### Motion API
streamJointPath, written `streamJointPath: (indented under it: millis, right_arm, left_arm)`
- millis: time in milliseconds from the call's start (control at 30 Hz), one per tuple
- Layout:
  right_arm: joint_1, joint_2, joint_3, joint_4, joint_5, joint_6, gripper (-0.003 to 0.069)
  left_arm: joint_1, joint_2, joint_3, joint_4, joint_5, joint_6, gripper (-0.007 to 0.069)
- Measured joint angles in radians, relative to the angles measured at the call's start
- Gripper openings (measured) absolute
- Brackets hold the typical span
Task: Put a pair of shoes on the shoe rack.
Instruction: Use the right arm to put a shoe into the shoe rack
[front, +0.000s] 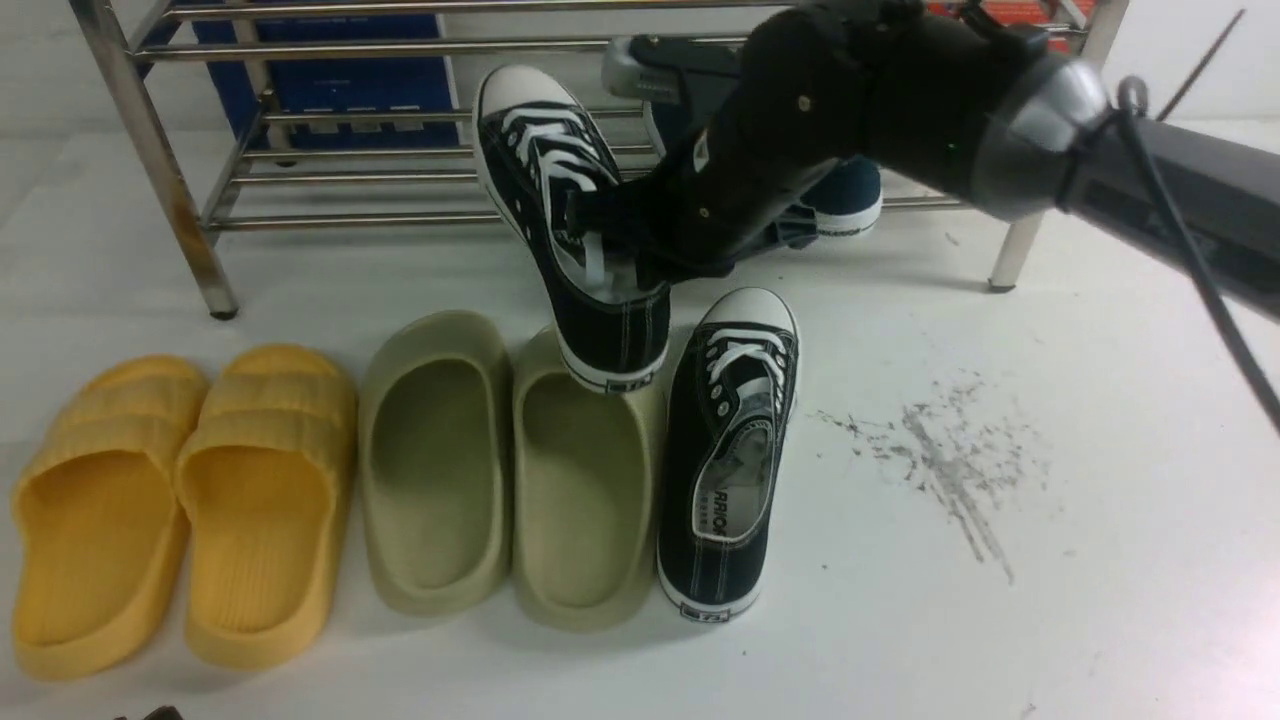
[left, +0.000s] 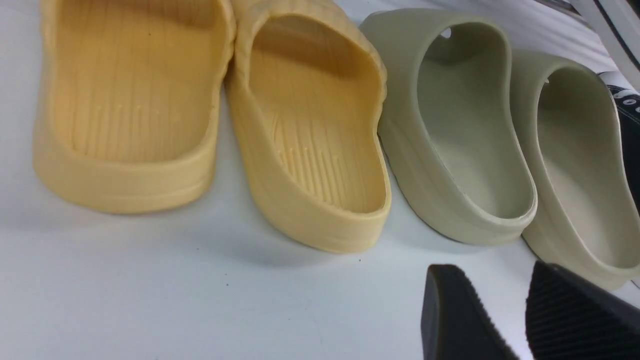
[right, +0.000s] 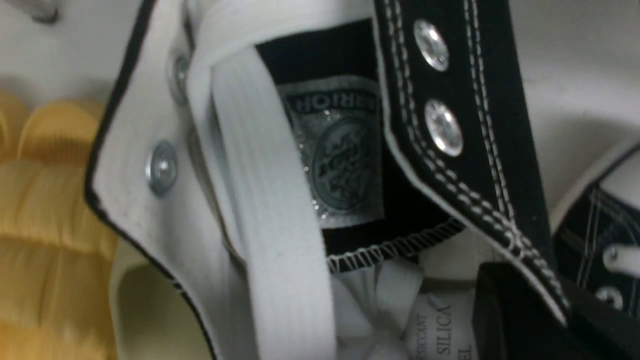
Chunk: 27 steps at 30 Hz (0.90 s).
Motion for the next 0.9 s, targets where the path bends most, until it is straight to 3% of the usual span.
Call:
streamJointPath:
  millis: [333, 900]
  right_arm:
    - [-0.051, 0.225, -0.298, 0.027, -0.003, 0.014, 0.0031]
    - [-0.079, 0.267, -0.325, 0.030, -0.158, 0.028, 0.0036]
  left_arm:
    - [0.000, 0.000, 0.000, 0.000, 0.000, 0.000, 0.0239]
    - [0.000, 0.000, 0.000, 0.000, 0.000, 0.000, 0.0239]
